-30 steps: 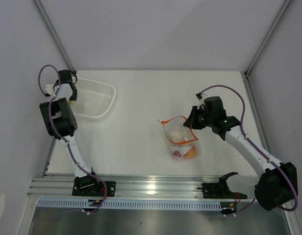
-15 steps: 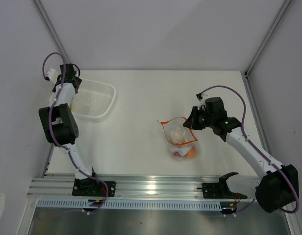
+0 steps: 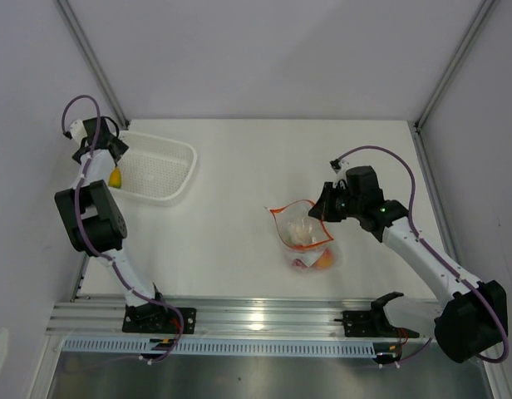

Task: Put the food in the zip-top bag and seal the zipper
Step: Pick up the fake fruit from the bin.

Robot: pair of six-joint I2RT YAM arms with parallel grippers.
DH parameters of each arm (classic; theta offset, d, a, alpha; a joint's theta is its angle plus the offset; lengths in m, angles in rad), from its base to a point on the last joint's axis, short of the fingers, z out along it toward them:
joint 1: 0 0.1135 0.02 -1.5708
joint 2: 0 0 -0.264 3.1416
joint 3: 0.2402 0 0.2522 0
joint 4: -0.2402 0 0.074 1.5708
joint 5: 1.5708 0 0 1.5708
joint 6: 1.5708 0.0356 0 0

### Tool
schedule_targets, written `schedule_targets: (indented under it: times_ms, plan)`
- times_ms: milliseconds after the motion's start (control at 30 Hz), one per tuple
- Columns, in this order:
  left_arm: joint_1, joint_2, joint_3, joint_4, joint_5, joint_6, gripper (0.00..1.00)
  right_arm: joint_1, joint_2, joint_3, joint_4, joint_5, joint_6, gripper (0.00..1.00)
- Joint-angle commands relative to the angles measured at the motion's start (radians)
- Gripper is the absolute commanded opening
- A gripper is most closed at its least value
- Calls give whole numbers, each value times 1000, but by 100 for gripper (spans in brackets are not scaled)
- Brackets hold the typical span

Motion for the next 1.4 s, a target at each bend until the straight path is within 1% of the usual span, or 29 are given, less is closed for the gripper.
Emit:
schedule_targets:
  times_ms: [0, 133, 200, 267, 367, 400, 467, 500, 567, 600, 700, 800, 933, 1100, 1367]
  plan:
    - [-11, -41, -18, 75, 76, 54, 88, 15, -22, 6, 13, -4, -6, 0]
    - [-20, -41, -4, 48, 70, 77, 90, 27, -8, 17, 14, -16, -5, 0]
    - [-16, -32, 26, -24, 5, 88, 93, 27, 0, 28, 3, -12, -6, 0]
    - [-11, -21, 45, -40, -9, 122, 93, 22, -2, 28, 0, -2, -6, 0]
    - [1, 31, 114, -109, -38, 209, 93, 9, -12, 20, 10, -4, -2, 0]
    - [3, 45, 125, -121, -45, 275, 94, 9, -9, 22, 10, -7, -2, 0]
    - [12, 68, 146, -115, -49, 335, 94, 7, -8, 23, 3, -5, -8, 0]
    - [17, 65, 128, -69, -16, 387, 94, 7, -8, 22, 5, -5, -8, 0]
    - [23, 51, 83, -25, 7, 421, 94, 7, -8, 19, 8, -7, -8, 0]
    - [24, 57, 80, -11, 23, 460, 94, 7, -6, 17, 10, -7, -6, 0]
    - [27, 100, 100, -29, -3, 505, 94, 5, -5, 14, 13, -5, -6, 0]
    - [35, 114, 77, 1, 15, 556, 94, 4, -11, 8, 16, -1, -8, 0]
    - [38, 140, 74, 9, 73, 600, 93, 4, -14, 0, 16, 1, -9, 0]
    - [40, 224, 149, -50, 54, 617, 93, 2, -17, -1, 19, 5, -8, 0]
    - [40, 265, 215, -61, 60, 628, 93, -1, -12, -9, 19, 10, -12, 0]
